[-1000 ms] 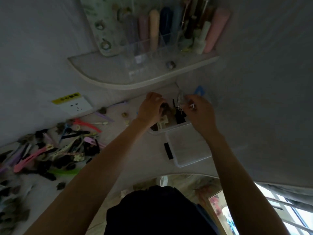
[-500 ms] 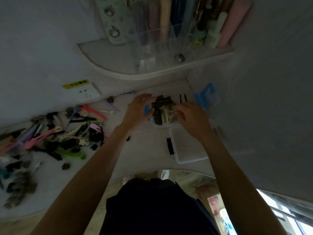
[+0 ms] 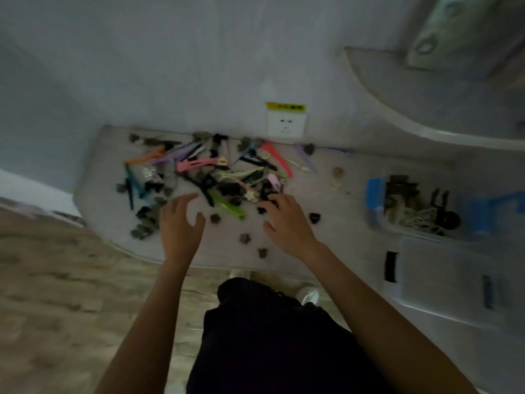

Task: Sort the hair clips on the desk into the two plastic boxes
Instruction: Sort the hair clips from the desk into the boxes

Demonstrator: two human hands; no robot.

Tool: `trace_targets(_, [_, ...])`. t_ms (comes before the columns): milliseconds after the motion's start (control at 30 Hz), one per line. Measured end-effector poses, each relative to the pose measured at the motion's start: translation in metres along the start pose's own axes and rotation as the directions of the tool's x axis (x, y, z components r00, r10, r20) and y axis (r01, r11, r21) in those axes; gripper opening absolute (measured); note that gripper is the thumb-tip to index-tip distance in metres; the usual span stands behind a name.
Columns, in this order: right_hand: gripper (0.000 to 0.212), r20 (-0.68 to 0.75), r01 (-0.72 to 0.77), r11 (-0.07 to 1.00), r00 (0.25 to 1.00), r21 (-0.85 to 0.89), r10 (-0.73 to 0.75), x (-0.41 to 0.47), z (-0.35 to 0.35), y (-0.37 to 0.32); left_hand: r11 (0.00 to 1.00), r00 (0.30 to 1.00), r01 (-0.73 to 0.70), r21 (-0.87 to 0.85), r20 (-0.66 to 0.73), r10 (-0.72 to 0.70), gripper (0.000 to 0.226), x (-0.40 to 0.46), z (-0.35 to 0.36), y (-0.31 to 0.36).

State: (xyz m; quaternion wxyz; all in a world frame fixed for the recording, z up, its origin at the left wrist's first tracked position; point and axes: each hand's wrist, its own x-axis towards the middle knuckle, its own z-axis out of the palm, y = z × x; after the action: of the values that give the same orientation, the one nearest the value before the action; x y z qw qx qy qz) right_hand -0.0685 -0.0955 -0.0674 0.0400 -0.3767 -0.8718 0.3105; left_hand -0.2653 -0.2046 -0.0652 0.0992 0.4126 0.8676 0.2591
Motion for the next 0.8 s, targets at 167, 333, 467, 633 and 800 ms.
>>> trace_targets(167, [0.048,0.082,0.108,0.989,0.992,-0.104,-0.1,0.054,0.042,-0.053,0.932,0.937,0.346,0.111,0.0,-0.348,0.079,0.017,-0.029,-0.086])
trace_targets(333, [0.062,0.058,0.062,0.972,0.997,-0.226,-0.05,0.098,0.066,-0.084,0.967,0.952,0.235,0.101,0.176,-0.25,0.078,0.036,-0.033,-0.121])
trace_targets(467, [0.068,-0.005,-0.128,0.939,0.991,-0.32,0.134,0.129,0.072,-0.099,0.994,0.959,0.099,0.036,0.263,-0.105,0.064,0.046,-0.029,-0.121])
trace_targets(633, [0.059,-0.114,-0.214,0.907,0.976,-0.362,0.184,0.145,0.066,-0.089,0.999,0.924,-0.045,-0.015,0.378,0.047,0.057,0.062,-0.024,-0.115])
trace_targets(800, [0.053,-0.188,-0.239,0.97,0.952,0.045,0.243,0.138,0.042,-0.074,0.985,0.924,-0.095,-0.143,0.355,0.14,0.055,0.071,-0.024,-0.09])
